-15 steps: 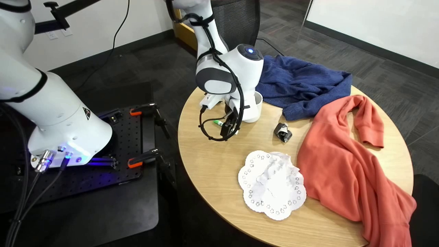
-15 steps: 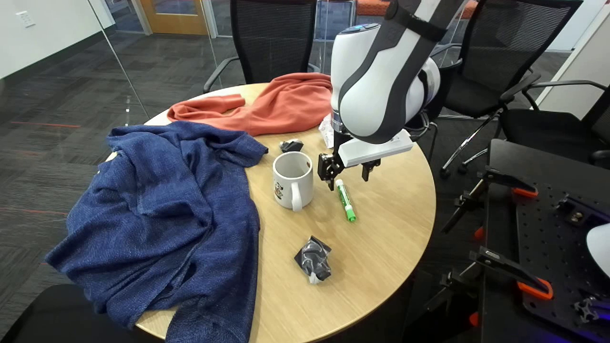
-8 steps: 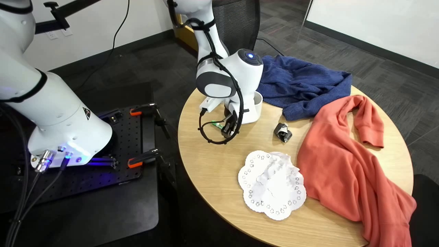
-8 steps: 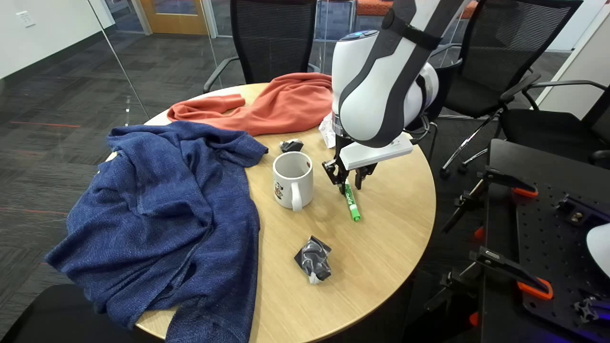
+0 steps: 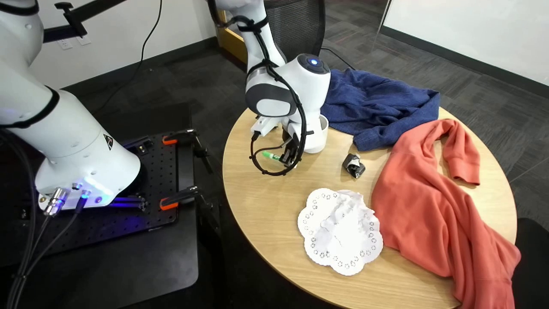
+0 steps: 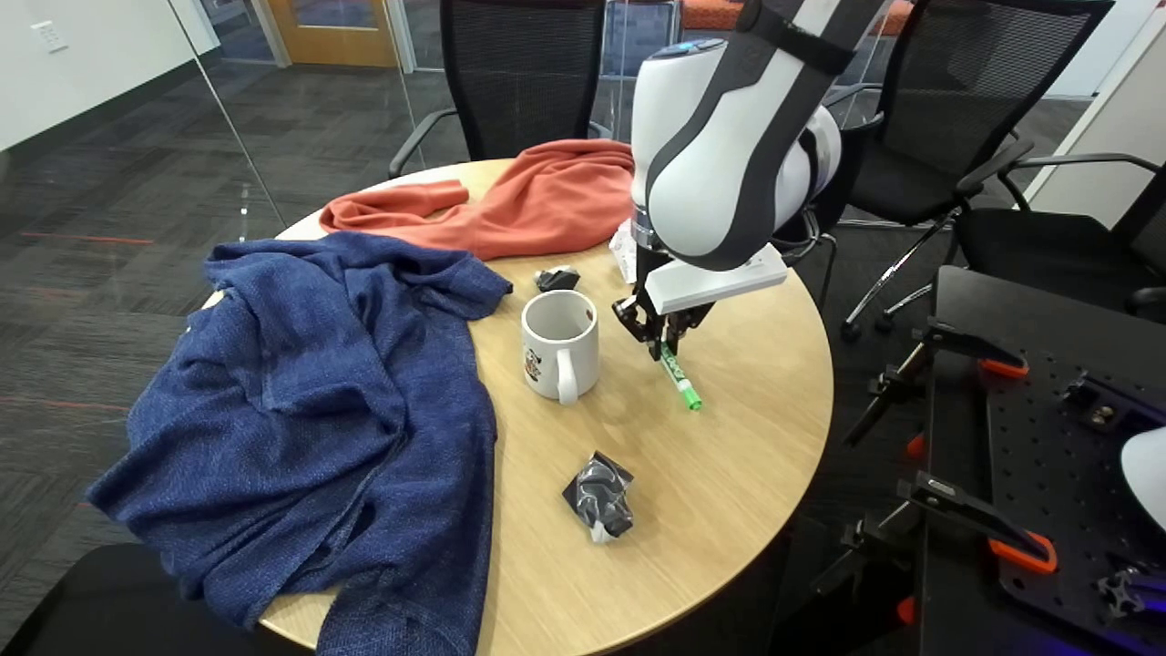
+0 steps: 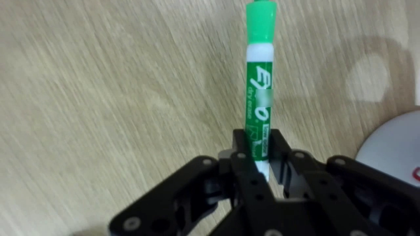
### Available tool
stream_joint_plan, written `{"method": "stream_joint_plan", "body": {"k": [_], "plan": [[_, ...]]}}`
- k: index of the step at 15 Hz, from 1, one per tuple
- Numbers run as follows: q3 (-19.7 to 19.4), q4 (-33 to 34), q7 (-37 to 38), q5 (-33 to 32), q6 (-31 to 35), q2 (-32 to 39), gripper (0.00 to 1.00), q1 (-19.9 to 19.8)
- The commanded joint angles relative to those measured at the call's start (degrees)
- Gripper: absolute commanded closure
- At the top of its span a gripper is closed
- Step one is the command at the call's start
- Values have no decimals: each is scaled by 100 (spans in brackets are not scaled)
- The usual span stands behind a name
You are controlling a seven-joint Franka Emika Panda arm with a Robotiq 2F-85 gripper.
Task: Put the marker in the mug
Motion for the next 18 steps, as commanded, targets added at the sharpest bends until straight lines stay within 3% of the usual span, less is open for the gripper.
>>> {"method": "stream_joint_plan", "body": {"k": [1,6,8,13,18], "plan": [[-286,-774,-76,-77,48,-1098,95,393],[-755,-1494,-46,-923,-309,-2542,95,869],[-809,-1630,5,-1435,-464,-3031,95,871],[-416,-1602,55,-2198,-900,-3919,95,502],[107,-1451,-911,-1862,-1088,-4375,95,304]]}}
